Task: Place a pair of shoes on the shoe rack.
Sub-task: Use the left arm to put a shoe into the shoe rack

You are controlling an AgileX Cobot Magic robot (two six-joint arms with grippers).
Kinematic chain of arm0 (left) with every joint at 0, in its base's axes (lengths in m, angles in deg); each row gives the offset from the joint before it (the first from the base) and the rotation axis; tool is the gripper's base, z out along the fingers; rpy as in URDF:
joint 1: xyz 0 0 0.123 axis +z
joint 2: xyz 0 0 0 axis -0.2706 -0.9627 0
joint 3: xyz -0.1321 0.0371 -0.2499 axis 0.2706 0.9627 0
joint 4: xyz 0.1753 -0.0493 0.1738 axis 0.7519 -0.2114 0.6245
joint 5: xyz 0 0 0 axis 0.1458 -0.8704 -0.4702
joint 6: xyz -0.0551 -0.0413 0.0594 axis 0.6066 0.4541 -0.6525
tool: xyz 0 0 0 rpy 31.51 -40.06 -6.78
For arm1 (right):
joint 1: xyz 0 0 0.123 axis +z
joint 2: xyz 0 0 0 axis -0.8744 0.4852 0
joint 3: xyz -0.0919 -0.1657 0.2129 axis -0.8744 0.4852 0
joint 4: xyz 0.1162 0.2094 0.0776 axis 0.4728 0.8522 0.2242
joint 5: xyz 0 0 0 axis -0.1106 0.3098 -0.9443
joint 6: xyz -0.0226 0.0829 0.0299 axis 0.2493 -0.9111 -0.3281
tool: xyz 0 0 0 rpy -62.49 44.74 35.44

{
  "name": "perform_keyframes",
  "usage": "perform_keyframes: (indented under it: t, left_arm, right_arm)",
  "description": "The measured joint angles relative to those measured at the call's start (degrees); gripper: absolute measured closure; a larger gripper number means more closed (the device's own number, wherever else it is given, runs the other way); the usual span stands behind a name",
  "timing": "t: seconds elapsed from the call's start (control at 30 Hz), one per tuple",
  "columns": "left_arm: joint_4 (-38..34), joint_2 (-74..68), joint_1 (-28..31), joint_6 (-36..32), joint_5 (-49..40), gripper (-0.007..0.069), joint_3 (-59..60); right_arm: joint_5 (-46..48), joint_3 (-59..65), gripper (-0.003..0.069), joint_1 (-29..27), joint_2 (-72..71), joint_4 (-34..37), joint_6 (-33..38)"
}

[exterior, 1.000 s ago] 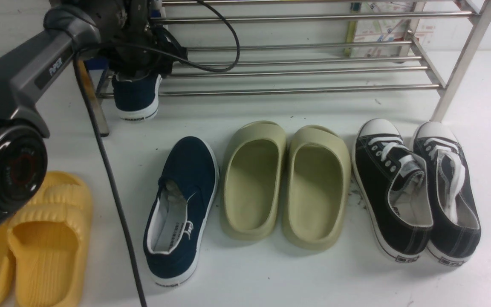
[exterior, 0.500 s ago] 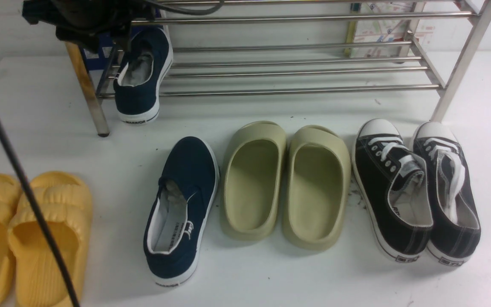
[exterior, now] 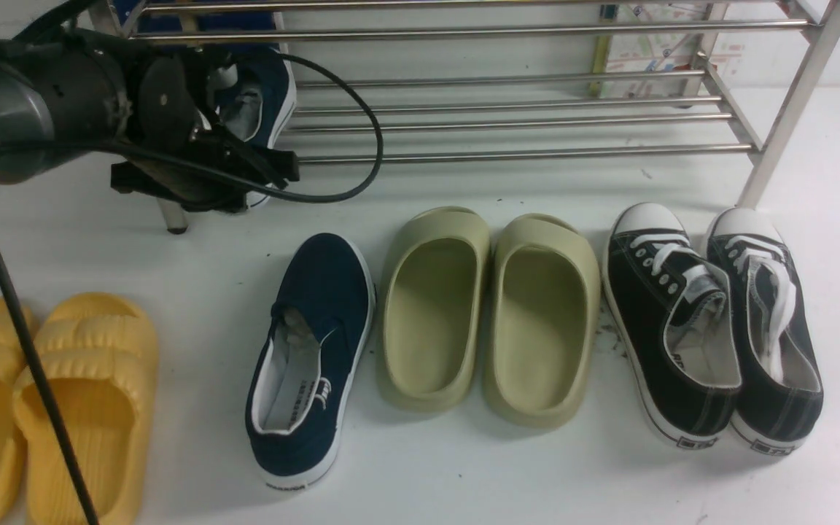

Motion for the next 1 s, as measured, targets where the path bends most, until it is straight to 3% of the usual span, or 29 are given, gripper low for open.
perform_keyframes:
  t: [0.27, 0.47, 0.77, 1.0]
  left_arm:
    - [5.58, -1.84, 3.01, 8.3, 1.65, 0.0638, -2.3]
    - [6.76, -1.97, 4.66, 9.45, 2.5, 0.0638, -2.67]
    - [2.39, -2.04, 4.48, 5.26, 2.86, 0.0638, -2.67]
    - [-5.75, -2.04, 4.48, -4.32, 2.98, 0.0638, -2.67]
  right_arm:
    - [0.0, 0.0, 0.042, 0.0, 0.0, 0.0, 0.0]
    - [0.0, 0.0, 0.042, 0.0, 0.0, 0.0, 0.05]
    - [0.0, 0.0, 0.042, 0.0, 0.0, 0.0, 0.05]
    - [0.0, 0.0, 0.042, 0.0, 0.0, 0.0, 0.05]
